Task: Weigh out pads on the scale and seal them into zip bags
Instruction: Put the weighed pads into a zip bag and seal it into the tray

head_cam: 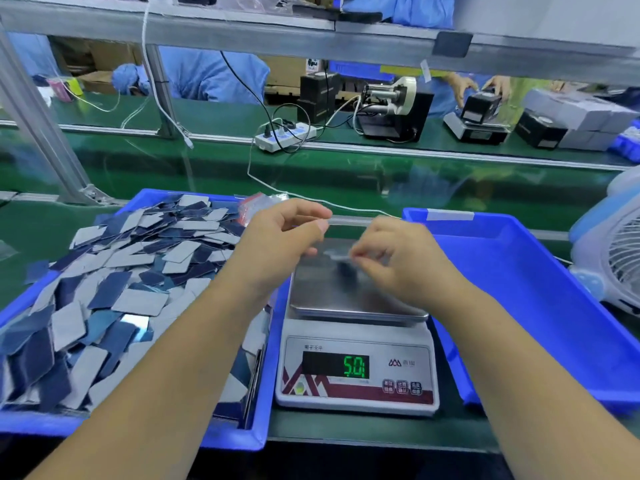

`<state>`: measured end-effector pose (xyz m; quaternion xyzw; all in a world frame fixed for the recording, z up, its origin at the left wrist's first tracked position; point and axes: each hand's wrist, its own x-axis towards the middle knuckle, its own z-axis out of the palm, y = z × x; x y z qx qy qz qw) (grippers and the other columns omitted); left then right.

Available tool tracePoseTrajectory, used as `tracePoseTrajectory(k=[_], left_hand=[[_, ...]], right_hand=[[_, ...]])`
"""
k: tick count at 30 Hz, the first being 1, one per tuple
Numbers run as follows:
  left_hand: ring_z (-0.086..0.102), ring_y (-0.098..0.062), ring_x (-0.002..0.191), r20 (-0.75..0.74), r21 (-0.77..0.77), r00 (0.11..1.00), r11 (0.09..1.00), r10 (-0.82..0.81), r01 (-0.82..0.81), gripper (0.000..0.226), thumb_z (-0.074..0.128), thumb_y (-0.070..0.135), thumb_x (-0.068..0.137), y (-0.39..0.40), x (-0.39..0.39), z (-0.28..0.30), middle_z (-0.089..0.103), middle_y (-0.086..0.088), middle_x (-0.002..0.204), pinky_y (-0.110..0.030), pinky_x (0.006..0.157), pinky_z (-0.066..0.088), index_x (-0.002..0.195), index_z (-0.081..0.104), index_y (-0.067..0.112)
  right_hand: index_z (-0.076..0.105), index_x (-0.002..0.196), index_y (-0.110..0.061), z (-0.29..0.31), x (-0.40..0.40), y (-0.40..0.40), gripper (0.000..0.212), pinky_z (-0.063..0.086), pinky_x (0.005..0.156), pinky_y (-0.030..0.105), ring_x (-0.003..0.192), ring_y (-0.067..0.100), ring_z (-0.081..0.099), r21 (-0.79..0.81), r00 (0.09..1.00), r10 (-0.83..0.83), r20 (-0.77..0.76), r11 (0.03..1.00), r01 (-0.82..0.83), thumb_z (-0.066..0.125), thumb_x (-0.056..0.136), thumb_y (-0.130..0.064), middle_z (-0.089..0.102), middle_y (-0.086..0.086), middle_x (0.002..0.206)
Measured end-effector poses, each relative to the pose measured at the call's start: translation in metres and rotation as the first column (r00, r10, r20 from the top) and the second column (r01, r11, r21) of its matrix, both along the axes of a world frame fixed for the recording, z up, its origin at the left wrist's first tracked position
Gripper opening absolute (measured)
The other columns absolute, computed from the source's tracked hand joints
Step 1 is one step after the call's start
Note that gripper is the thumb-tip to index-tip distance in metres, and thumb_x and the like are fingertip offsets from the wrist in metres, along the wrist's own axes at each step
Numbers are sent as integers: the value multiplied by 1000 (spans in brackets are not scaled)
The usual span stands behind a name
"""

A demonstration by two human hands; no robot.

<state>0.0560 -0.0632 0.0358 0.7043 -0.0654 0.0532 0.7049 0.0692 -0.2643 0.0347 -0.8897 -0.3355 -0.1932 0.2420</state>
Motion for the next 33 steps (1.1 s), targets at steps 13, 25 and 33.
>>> tracePoseTrajectory(k=[13, 25, 33], left_hand=[[30, -6, 45, 150, 262, 979, 949, 140, -176, 15, 58, 32, 86, 31, -2, -22, 33, 14, 48, -14, 45, 29, 85, 70, 23], [30, -6, 46, 189, 336, 972, 921, 137, -195, 17, 59, 11, 96, 32, -3, -21, 32, 14, 47, -15, 46, 30, 87, 70, 20], [30, -6, 45, 187, 346, 974, 919, 128, -188, 16, 60, 11, 96, 32, -3, -22, 32, 14, 47, -15, 45, 31, 87, 70, 18]], right_hand=[[68, 73, -16, -27, 3, -23, 18, 42, 62, 23, 67, 11, 54, 317, 942, -164, -291, 913, 257, 65, 90, -13, 63, -6, 69], [69, 72, -16, -29, 1, -21, 18, 44, 63, 23, 70, 13, 56, 275, 955, -146, -258, 936, 217, 67, 88, -8, 65, -3, 71], [66, 71, -24, -28, -3, -19, 25, 43, 63, 17, 71, 11, 56, 287, 951, -144, -275, 932, 224, 66, 87, -5, 65, -8, 72]])
